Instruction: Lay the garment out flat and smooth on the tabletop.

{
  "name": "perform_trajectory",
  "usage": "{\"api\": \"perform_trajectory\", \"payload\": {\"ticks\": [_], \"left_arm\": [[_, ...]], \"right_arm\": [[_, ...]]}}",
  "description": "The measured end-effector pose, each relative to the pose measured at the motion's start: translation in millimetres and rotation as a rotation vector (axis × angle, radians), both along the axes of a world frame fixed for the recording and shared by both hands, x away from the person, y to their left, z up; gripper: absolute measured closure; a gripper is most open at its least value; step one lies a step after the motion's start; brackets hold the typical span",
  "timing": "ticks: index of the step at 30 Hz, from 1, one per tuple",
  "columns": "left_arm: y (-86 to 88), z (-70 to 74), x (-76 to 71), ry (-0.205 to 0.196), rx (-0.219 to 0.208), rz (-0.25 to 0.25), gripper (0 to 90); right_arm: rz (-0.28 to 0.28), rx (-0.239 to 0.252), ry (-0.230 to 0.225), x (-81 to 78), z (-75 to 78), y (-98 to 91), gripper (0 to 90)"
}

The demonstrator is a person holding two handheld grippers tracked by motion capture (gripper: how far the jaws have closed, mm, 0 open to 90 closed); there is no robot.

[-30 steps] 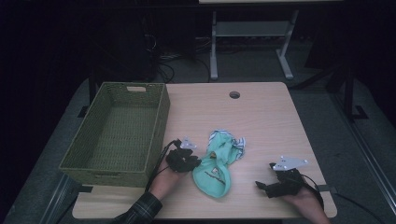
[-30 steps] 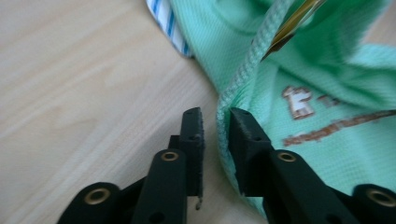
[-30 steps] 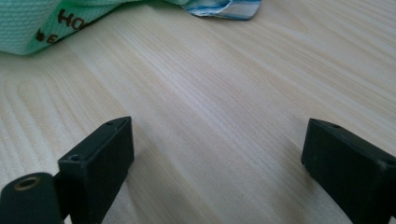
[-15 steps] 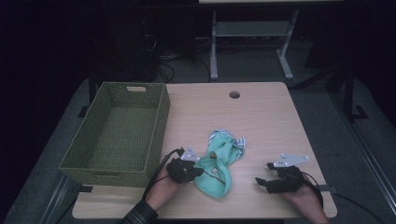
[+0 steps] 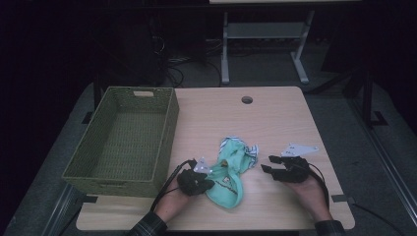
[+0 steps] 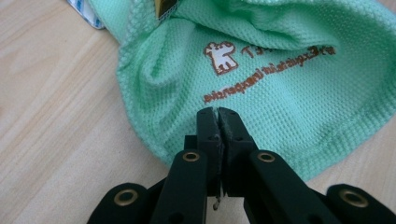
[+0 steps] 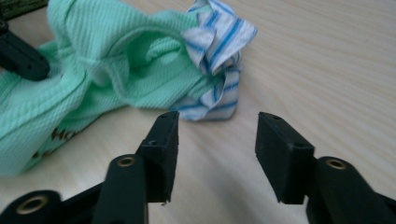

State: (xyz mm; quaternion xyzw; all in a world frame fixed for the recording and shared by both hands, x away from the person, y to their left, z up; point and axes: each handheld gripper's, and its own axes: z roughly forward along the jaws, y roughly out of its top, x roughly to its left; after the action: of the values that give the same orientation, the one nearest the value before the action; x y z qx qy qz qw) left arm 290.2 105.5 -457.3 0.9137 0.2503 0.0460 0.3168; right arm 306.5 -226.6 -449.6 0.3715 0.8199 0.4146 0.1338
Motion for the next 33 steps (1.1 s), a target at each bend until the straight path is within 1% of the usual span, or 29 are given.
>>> {"api": "perform_trajectory", "payload": {"ticks": [2, 3, 4, 5, 6, 7, 9, 13, 16, 18, 20, 24, 25, 27, 28, 31, 33], "left_arm": [[0.0, 0.3, 0.7, 0.003, 0.004, -0.003, 89.2], [-0.4, 0.6, 0.9, 0.005, 0.007, -0.004, 89.6], [-0.8, 0.9, 1.0, 0.002, 0.013, -0.007, 89.7], [-1.3, 0.8, 0.9, 0.000, 0.014, -0.008, 89.7], [-1.3, 0.8, 0.9, 0.000, 0.014, -0.008, 89.8], [-2.0, 0.9, 0.3, -0.007, 0.017, -0.009, 89.8], [-2.3, 1.1, 0.1, -0.009, 0.020, -0.010, 89.7], [-2.0, 1.4, 1.1, 0.000, 0.021, -0.011, 89.7], [-1.9, 1.3, 1.8, 0.003, 0.018, -0.009, 89.7], [-2.2, 1.4, 1.8, 0.004, 0.020, -0.007, 89.6], [-2.2, 1.6, 1.9, 0.005, 0.021, -0.009, 89.6], [-1.8, 1.5, 2.3, 0.008, 0.019, -0.010, 89.6], [-1.7, 1.7, 2.6, 0.012, 0.020, -0.012, 89.6], [-1.8, 1.7, 2.6, 0.012, 0.020, -0.013, 89.6], [-1.9, 1.6, 2.5, 0.008, 0.020, -0.012, 89.6], [-2.2, 1.6, 2.3, 0.007, 0.021, -0.012, 89.6], [-2.3, 1.9, 2.5, 0.010, 0.024, -0.014, 89.6]], "right_arm": [[0.000, 0.010, 0.001, 6.4, 0.5, 2.4, 54.9], [-0.001, 0.012, 0.014, 9.4, 0.9, 3.7, 55.8], [0.001, 0.012, 0.008, 13.1, 0.5, 4.5, 57.6], [0.000, 0.018, 0.015, 15.9, 0.7, 5.7, 59.1], [0.000, 0.018, 0.015, 15.9, 0.7, 5.7, 59.1], [-0.003, 0.019, 0.017, 21.4, 0.7, 7.9, 59.4], [-0.002, 0.024, 0.028, 24.7, 0.1, 9.1, 59.4], [0.001, 0.022, 0.053, 25.3, -2.7, 11.9, 59.3], [0.007, 0.027, 0.058, 26.8, -4.6, 13.7, 59.3], [0.011, 0.031, 0.057, 29.7, -6.6, 14.8, 59.9], [0.012, 0.040, 0.083, 33.5, -8.2, 17.1, 61.1], [0.005, 0.031, 0.097, 38.5, -11.5, 20.4, 61.9], [0.007, 0.019, 0.098, 42.9, -14.9, 21.9, 63.0], [0.006, 0.019, 0.095, 45.8, -16.9, 22.6, 65.2], [0.004, 0.022, 0.103, 47.0, -17.3, 23.6, 66.0], [0.011, 0.005, 0.099, 50.5, -20.3, 25.7, 74.0], [0.010, 0.001, 0.105, 51.0, -21.1, 26.5, 80.4]]}}
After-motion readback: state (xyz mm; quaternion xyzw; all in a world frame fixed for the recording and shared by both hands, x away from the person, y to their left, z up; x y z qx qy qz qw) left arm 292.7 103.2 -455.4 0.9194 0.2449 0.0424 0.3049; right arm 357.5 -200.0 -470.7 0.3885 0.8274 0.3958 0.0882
